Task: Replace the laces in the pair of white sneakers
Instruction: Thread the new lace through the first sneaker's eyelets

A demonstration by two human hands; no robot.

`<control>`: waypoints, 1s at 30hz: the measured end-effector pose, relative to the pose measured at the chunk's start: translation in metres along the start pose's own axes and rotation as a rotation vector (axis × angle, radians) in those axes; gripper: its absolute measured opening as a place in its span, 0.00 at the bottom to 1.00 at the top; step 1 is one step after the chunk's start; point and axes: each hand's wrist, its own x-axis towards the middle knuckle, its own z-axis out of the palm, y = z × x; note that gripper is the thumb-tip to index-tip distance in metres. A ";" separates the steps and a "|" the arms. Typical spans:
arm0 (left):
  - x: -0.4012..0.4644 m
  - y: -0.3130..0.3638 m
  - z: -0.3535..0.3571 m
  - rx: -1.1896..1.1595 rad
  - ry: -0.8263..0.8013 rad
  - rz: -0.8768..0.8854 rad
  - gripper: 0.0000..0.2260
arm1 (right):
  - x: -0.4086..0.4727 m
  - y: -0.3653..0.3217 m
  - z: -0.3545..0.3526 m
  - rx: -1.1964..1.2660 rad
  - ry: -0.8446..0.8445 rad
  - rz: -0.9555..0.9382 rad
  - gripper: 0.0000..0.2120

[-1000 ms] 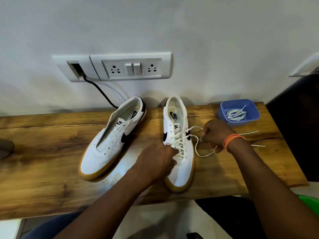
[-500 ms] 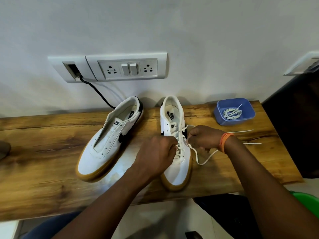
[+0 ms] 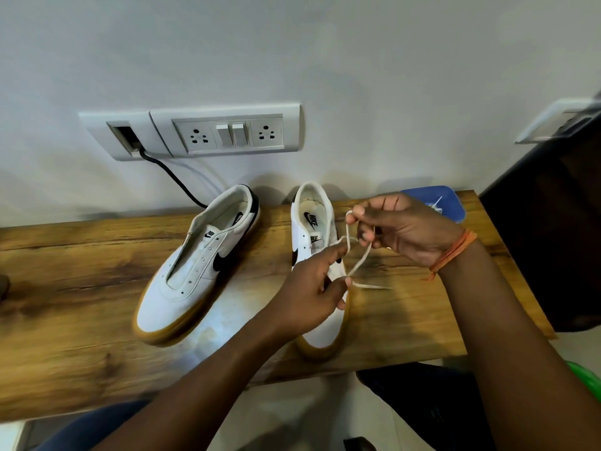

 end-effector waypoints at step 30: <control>0.002 0.006 -0.015 0.099 0.451 0.107 0.07 | 0.000 0.001 0.012 0.006 -0.077 0.054 0.14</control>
